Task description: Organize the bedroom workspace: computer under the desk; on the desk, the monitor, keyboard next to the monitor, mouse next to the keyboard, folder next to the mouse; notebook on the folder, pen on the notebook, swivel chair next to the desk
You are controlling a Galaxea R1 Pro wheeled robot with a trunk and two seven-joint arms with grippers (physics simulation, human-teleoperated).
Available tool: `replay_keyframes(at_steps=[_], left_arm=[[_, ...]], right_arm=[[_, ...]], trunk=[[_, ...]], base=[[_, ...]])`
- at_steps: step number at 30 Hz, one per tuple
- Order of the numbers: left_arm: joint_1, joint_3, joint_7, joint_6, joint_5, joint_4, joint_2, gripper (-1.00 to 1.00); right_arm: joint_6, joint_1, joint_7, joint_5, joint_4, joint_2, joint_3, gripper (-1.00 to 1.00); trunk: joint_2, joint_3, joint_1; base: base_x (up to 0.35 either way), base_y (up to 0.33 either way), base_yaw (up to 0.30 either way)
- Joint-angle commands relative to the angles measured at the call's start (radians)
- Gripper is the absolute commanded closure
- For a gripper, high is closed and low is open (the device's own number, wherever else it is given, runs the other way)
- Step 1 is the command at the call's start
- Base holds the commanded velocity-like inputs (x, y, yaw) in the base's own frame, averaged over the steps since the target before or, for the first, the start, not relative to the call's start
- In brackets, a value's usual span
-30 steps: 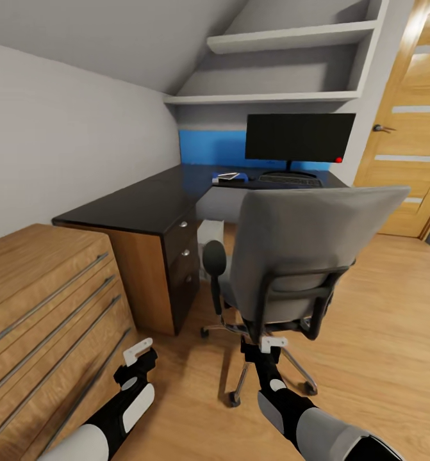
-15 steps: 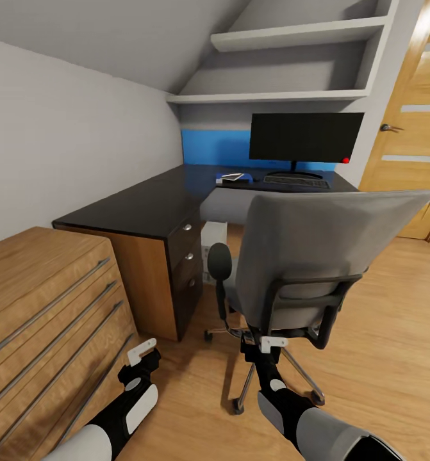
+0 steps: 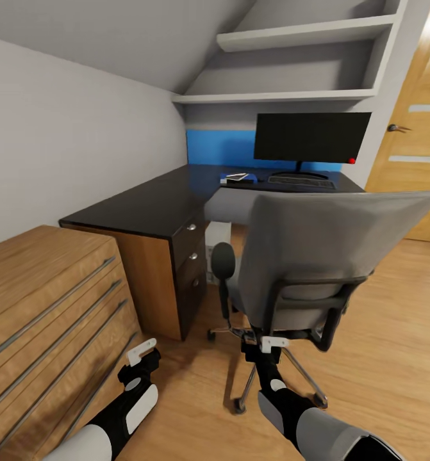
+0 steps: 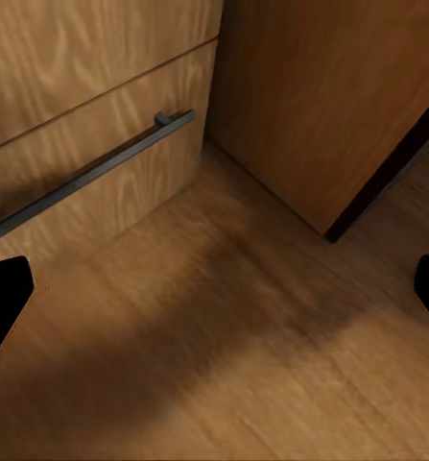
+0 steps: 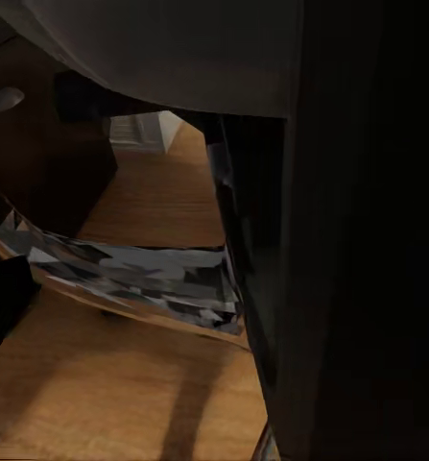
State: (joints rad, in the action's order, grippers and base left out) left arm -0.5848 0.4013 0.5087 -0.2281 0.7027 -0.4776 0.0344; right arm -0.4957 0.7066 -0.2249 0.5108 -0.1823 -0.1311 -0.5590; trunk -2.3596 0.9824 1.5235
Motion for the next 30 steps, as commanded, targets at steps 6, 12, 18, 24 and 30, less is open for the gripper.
replay_keyframes(at_steps=[6, 12, 18, 24, 30], left_arm=[[-0.001, 0.010, 0.006, -0.007, 0.011, 0.001, -0.001, -1.00], [-0.002, 0.010, 0.006, -0.007, 0.011, 0.001, -0.001, -1.00], [-0.001, 0.010, 0.005, -0.007, 0.012, 0.001, 0.001, -1.00], [-0.001, 0.011, 0.005, -0.004, 0.011, 0.001, 0.016, -1.00], [-0.002, 0.011, 0.004, -0.002, 0.011, 0.001, 0.023, -1.00]], right_arm=[[0.000, 0.001, -0.005, -0.001, 0.000, -0.001, -0.018, -1.00], [0.000, 0.001, -0.005, -0.001, 0.000, 0.000, -0.018, -1.00], [0.000, 0.001, -0.004, -0.001, 0.000, 0.000, -0.017, -1.00], [0.000, 0.001, -0.004, -0.001, 0.000, 0.001, -0.016, -1.00], [-0.001, 0.001, -0.004, -0.001, 0.000, 0.002, -0.016, -1.00]], trunk=[[0.000, 0.001, 0.000], [0.000, 0.001, 0.000], [0.000, 0.001, 0.000], [0.000, 0.001, 0.000], [0.000, 0.001, 0.000]], base=[[0.000, 0.000, 0.255], [0.000, 0.000, 0.271], [0.000, 0.000, 0.216], [-0.096, 0.000, 0.031], [-0.290, 0.000, 0.002]])
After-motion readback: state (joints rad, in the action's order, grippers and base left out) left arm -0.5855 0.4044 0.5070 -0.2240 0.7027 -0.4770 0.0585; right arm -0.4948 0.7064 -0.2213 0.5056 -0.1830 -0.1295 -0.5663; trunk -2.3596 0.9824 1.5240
